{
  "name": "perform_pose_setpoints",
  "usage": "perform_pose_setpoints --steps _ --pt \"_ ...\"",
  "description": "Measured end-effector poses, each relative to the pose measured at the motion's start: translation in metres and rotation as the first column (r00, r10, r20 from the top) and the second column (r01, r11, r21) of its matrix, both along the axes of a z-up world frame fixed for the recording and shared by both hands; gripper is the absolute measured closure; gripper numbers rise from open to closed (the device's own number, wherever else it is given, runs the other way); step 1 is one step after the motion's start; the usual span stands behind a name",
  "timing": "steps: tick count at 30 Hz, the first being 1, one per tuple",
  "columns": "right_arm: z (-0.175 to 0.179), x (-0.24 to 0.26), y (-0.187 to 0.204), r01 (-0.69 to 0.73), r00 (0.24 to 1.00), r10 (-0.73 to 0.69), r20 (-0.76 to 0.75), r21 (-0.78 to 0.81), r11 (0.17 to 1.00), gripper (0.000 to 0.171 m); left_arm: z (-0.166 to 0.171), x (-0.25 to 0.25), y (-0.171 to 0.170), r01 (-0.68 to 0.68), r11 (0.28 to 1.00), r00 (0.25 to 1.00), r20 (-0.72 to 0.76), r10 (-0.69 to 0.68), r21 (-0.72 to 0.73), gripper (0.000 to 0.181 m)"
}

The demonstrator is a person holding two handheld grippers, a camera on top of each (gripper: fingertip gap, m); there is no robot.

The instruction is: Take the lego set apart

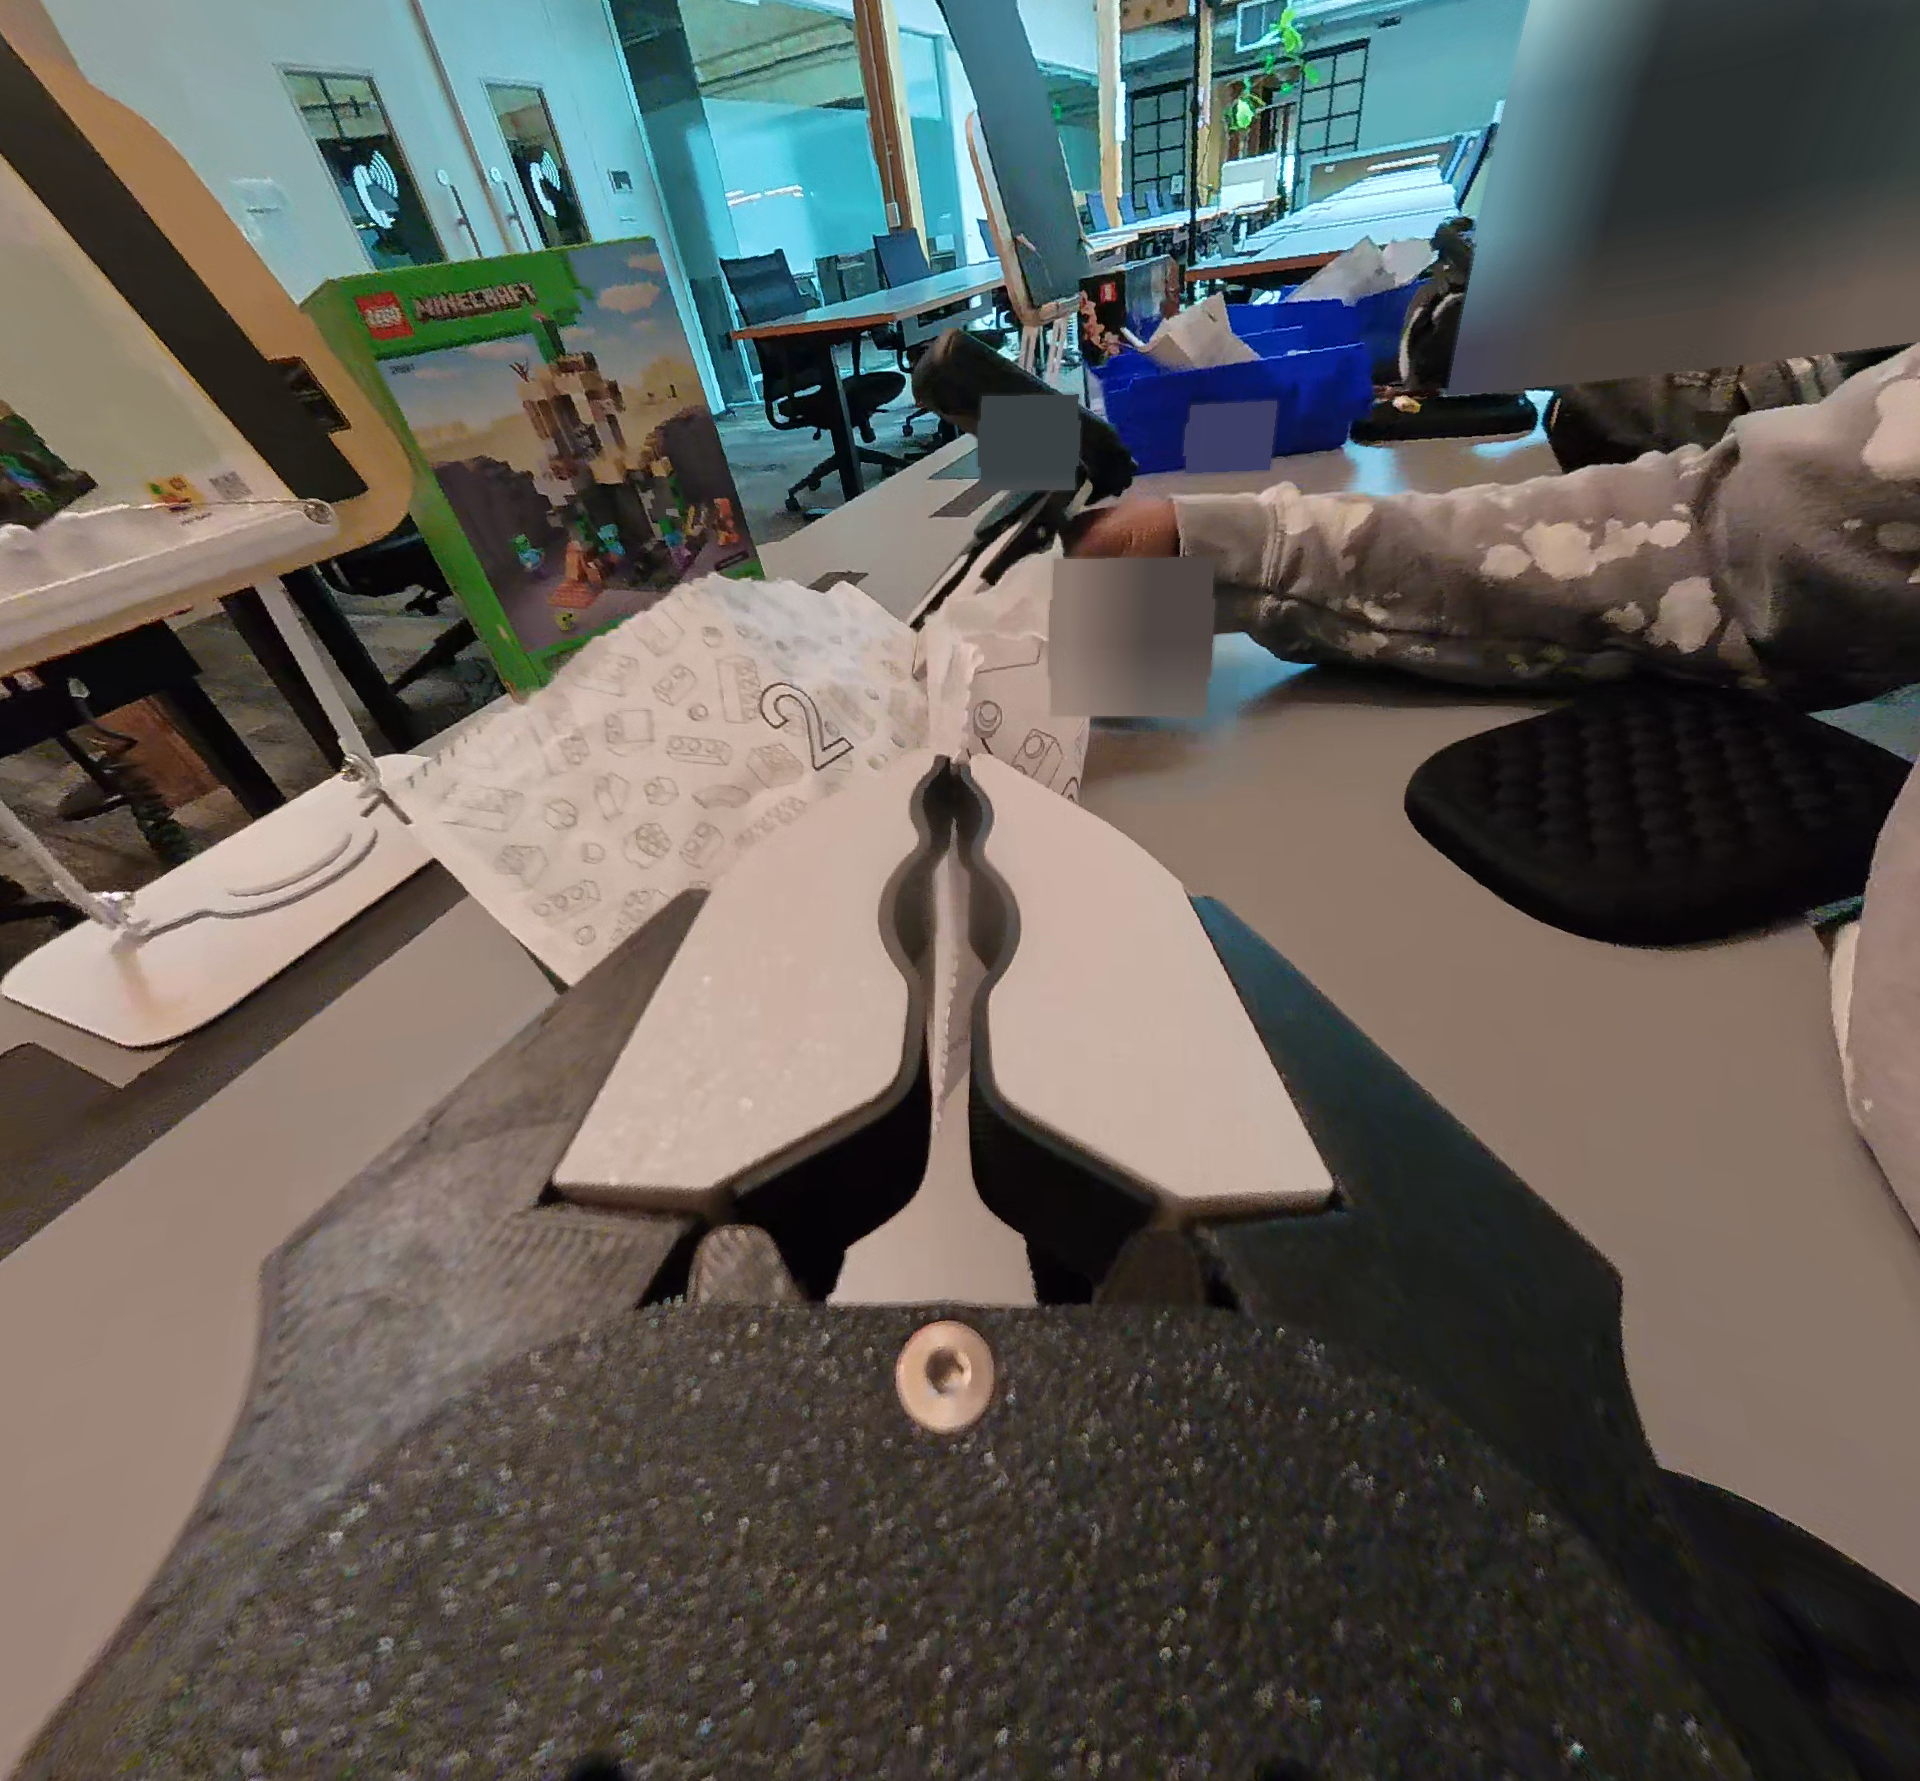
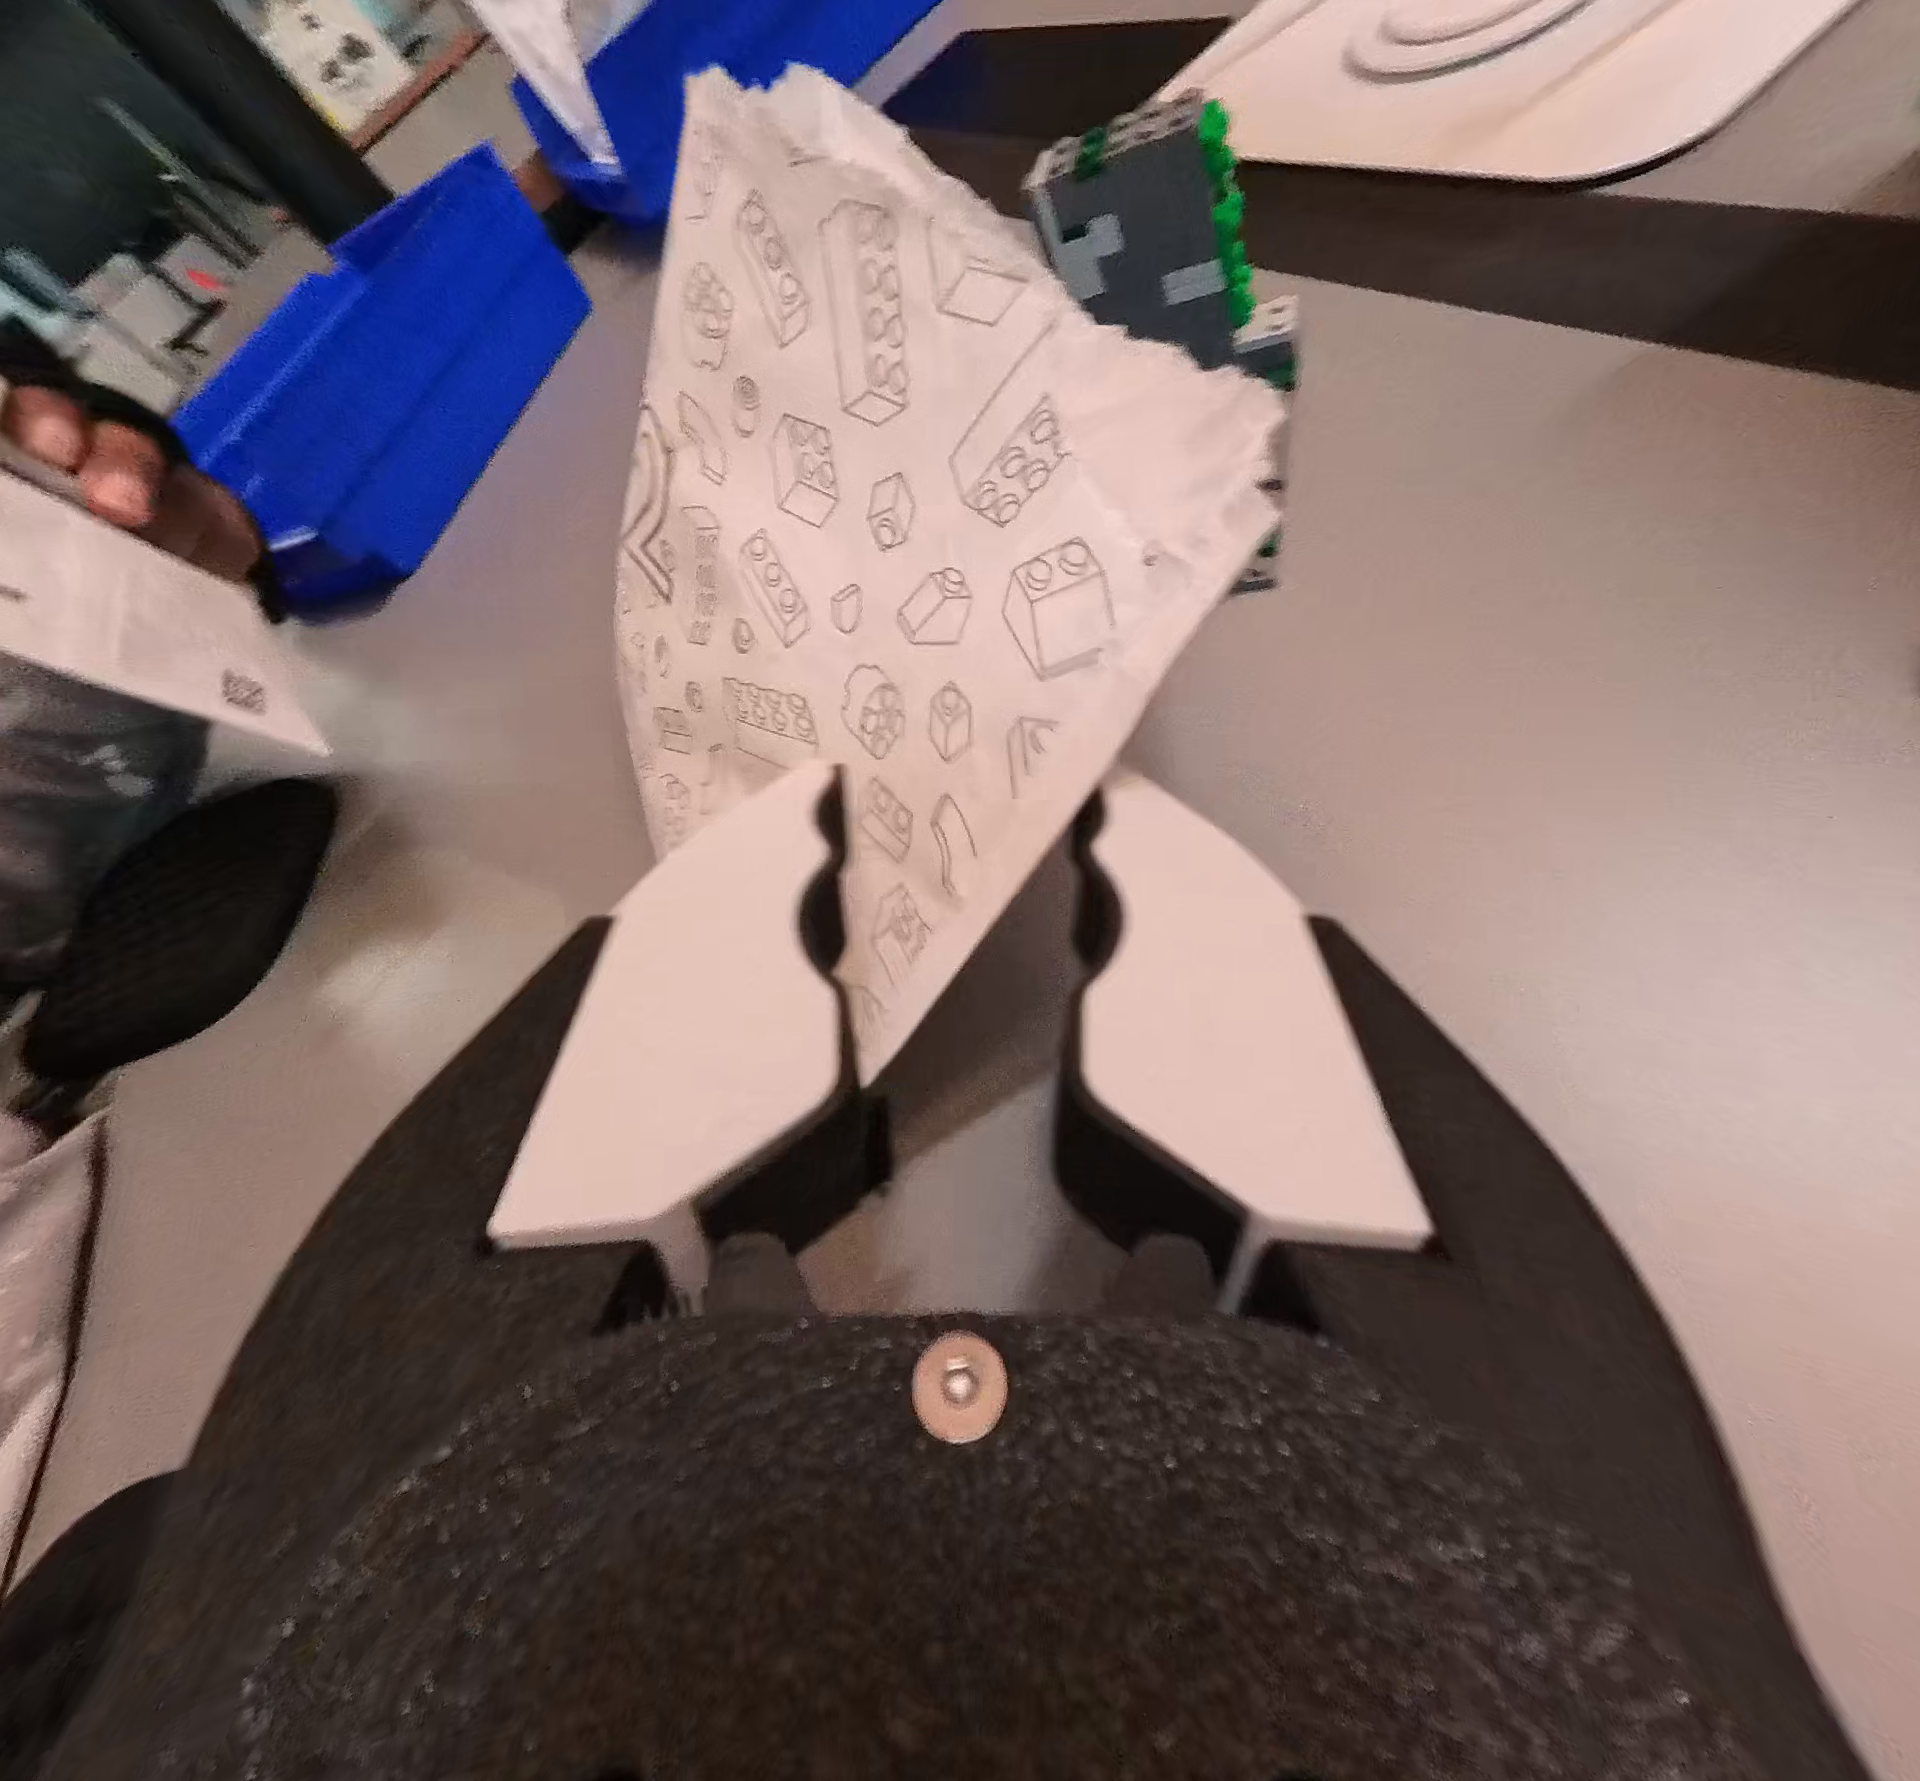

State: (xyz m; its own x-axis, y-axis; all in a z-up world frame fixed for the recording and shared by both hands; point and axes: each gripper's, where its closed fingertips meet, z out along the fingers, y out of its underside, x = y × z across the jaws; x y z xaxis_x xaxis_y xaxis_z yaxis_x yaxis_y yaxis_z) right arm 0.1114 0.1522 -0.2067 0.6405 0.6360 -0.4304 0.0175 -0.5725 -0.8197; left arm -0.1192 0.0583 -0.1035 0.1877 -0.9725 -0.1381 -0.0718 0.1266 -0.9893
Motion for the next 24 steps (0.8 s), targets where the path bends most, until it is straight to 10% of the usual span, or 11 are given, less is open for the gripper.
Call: perform_pose_setpoints --steps 2,12,24 --pt "0.007 -0.006 -0.003 -0.061 0.998 0.061 0.006 0.106 0.993 0.171 0.004 -0.004 0.003 -0.016 1.000 1.000 0.000 0.016 0.001 0.181" --pt "0.041 -0.042 -0.070 -0.382 0.899 0.122 0.421 0.617 0.688 0.171 0.069 -0.009 0.009 -0.036 0.994 0.995 -0.086 0.045 0.107 0.181" --pt "0.037 -0.053 -0.104 -0.426 0.876 0.118 0.468 0.635 0.644 0.171 0.083 0.064 0.021 0.116 0.956 0.879 -0.475 0.027 0.270 0.181"
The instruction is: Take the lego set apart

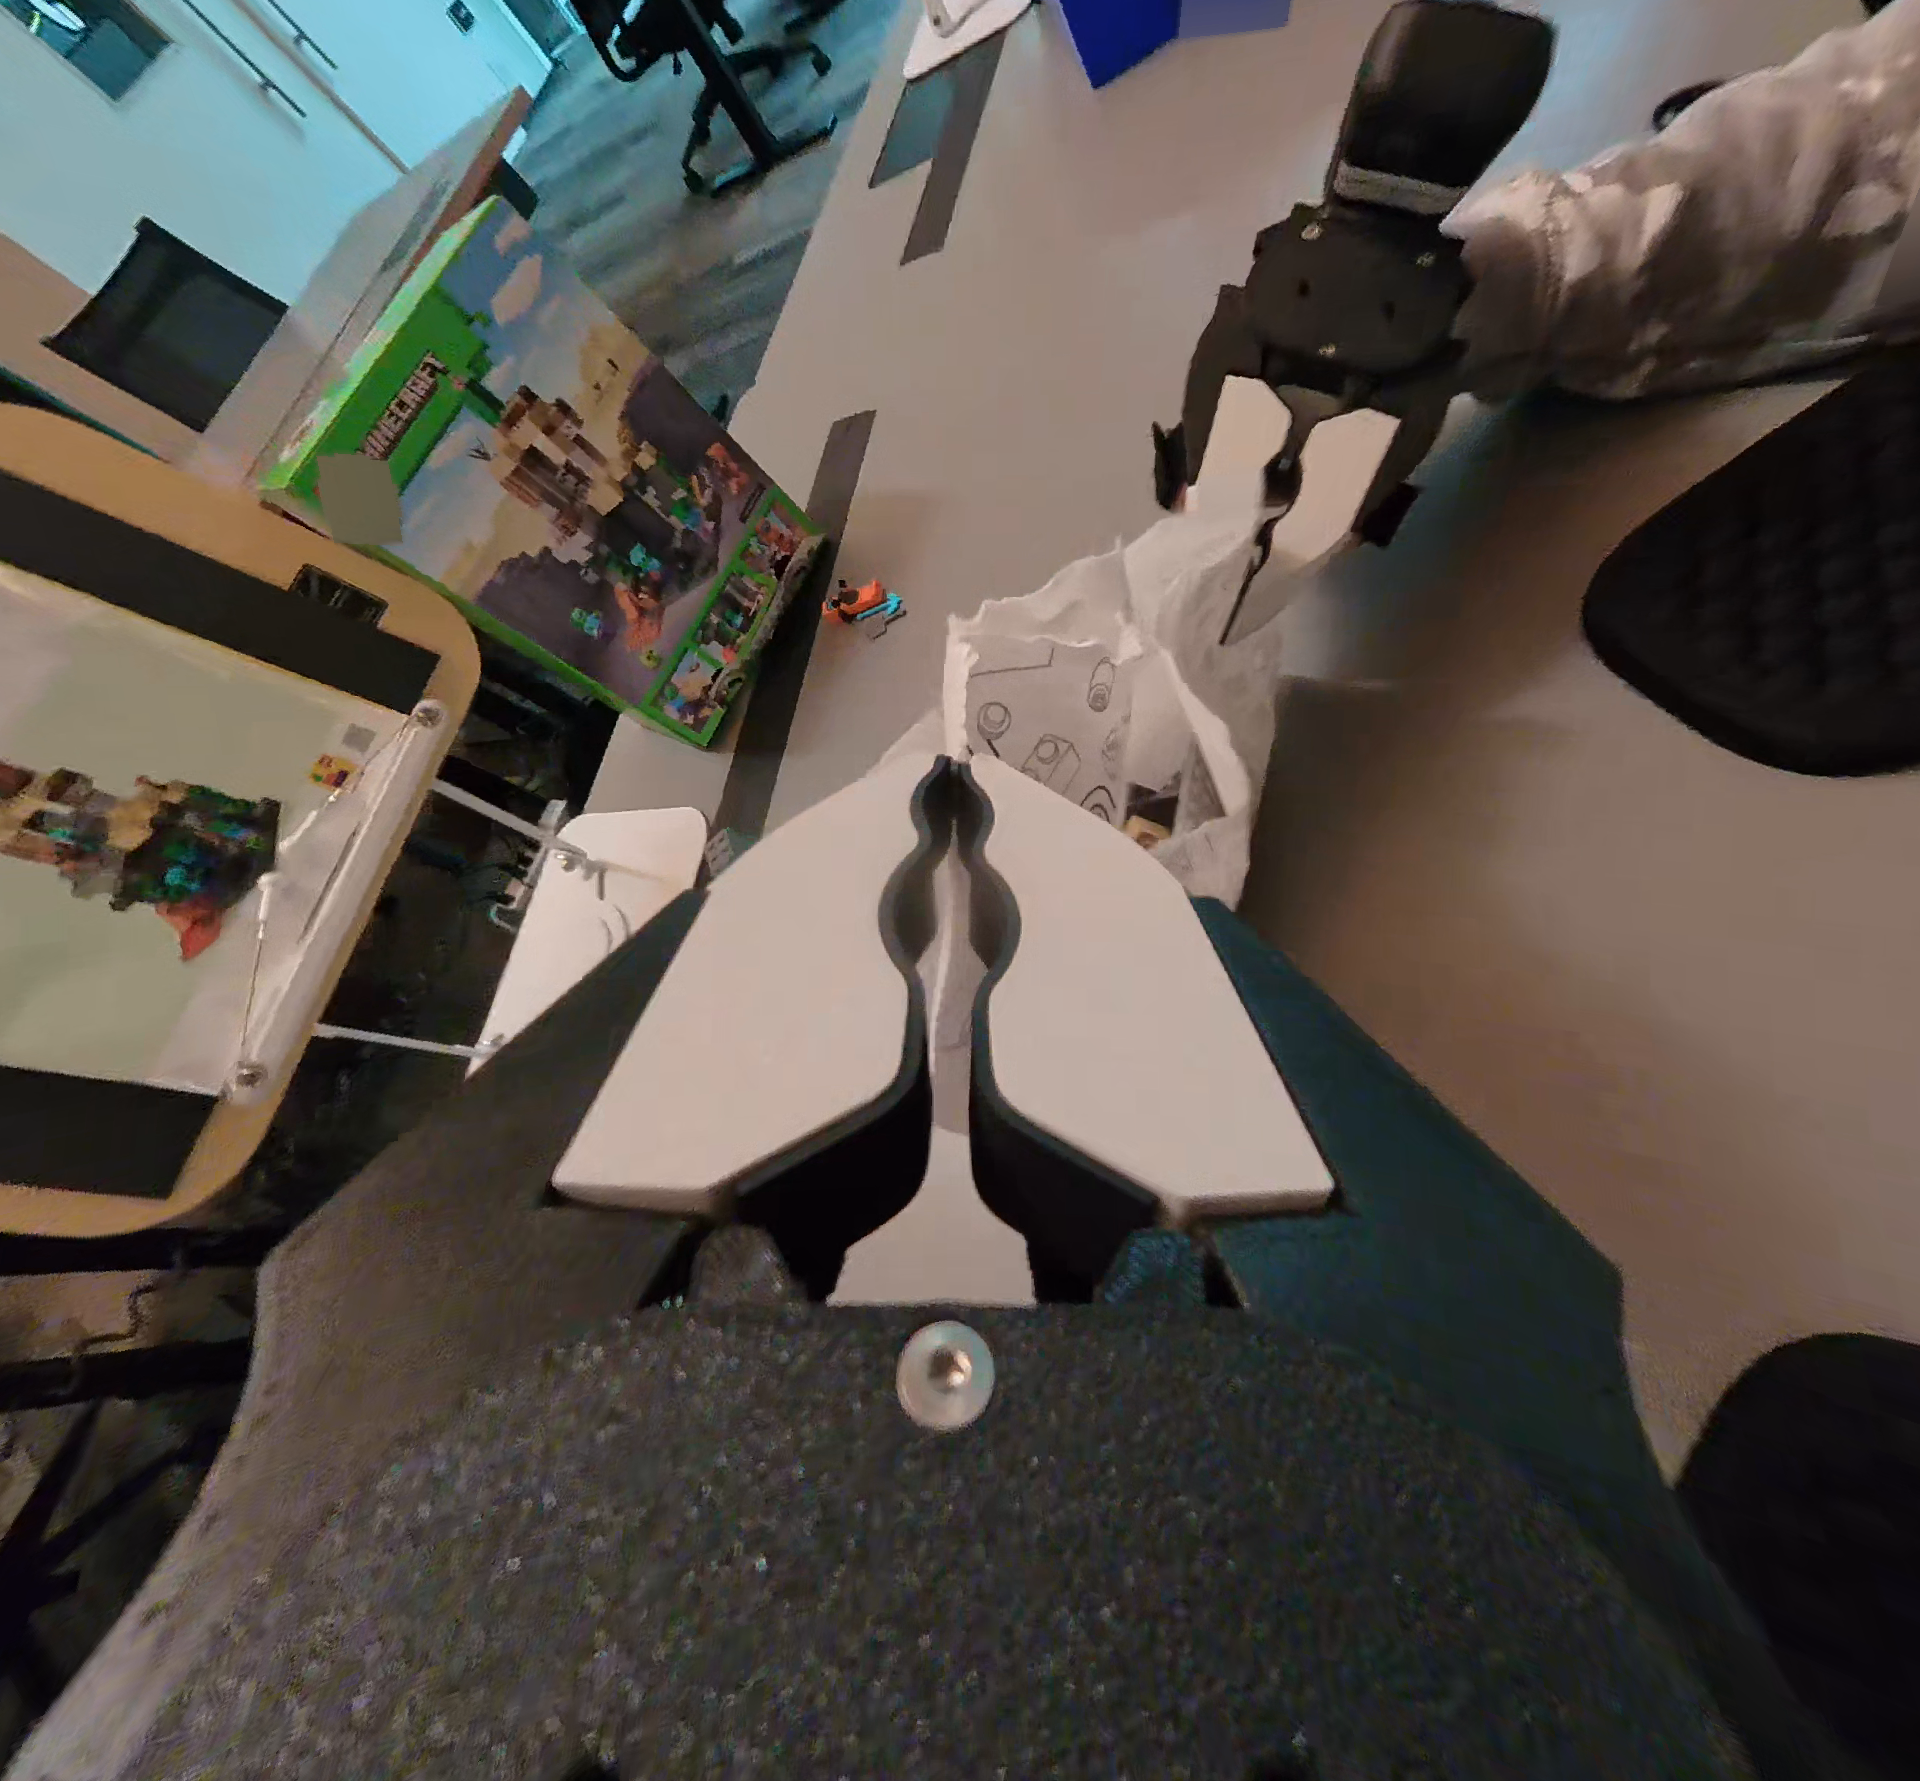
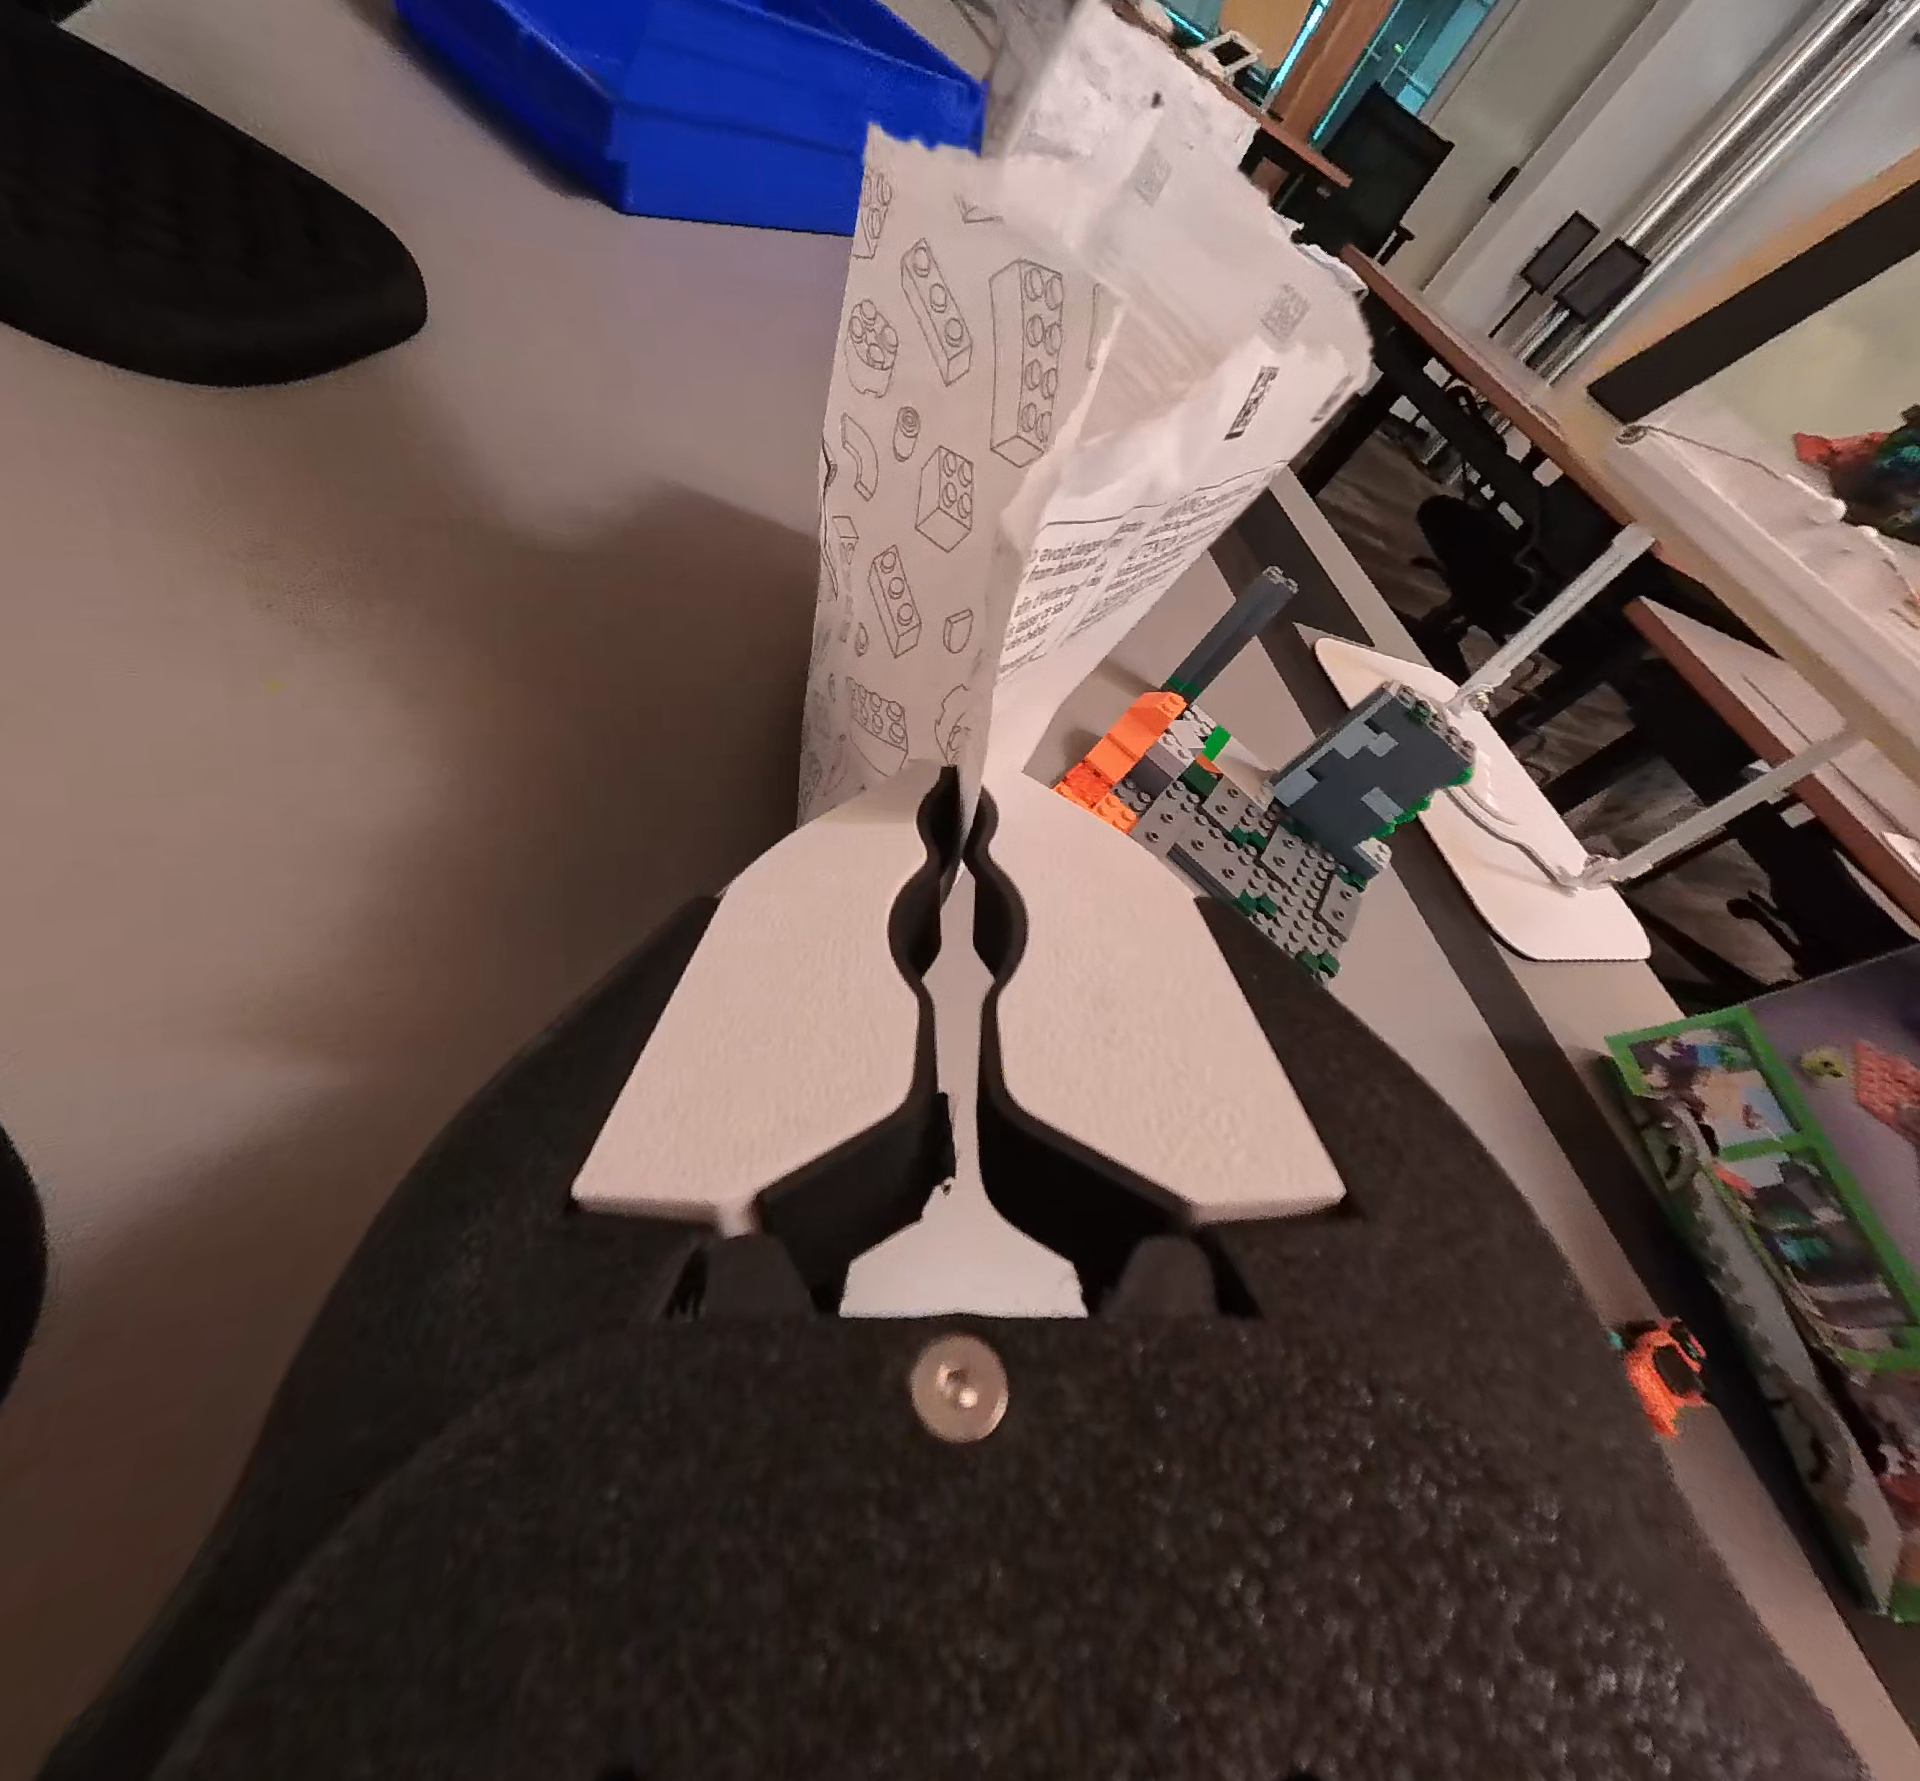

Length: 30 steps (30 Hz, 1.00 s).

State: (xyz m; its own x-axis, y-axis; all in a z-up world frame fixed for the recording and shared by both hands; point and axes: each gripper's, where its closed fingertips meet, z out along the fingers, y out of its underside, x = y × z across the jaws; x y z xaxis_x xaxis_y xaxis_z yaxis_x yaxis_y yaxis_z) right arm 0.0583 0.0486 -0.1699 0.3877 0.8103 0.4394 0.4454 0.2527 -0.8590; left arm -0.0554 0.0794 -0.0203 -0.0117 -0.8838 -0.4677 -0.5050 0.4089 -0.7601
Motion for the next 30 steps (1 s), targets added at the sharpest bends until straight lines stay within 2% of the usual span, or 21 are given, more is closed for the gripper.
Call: perform_pose_setpoints --steps 10,16,21,27,30 --pt "-0.002 0.001 -0.002 -0.002 1.000 0.001 0.019 0.007 1.000 0.171 -0.020 0.026 0.024 0.033 0.998 0.980 -0.199 -0.020 0.059 0.181" --pt "-0.002 0.002 -0.003 0.004 1.000 -0.004 0.024 0.007 1.000 0.171 -0.005 0.042 0.015 0.079 0.994 0.982 -0.178 -0.065 0.074 0.181" --pt "-0.002 0.001 -0.003 0.008 1.000 -0.008 0.025 0.009 1.000 0.171 -0.015 0.045 0.014 0.116 0.991 0.975 -0.196 -0.101 0.067 0.181" --pt "-0.002 0.002 -0.001 0.010 1.000 -0.010 0.011 -0.004 1.000 0.171 0.015 0.047 0.004 0.141 0.987 0.987 -0.094 -0.133 0.080 0.181" --pt "-0.003 0.002 -0.001 0.014 1.000 -0.014 0.017 -0.001 1.000 0.171 0.006 0.047 0.006 0.141 0.988 0.986 -0.101 -0.134 0.065 0.181"
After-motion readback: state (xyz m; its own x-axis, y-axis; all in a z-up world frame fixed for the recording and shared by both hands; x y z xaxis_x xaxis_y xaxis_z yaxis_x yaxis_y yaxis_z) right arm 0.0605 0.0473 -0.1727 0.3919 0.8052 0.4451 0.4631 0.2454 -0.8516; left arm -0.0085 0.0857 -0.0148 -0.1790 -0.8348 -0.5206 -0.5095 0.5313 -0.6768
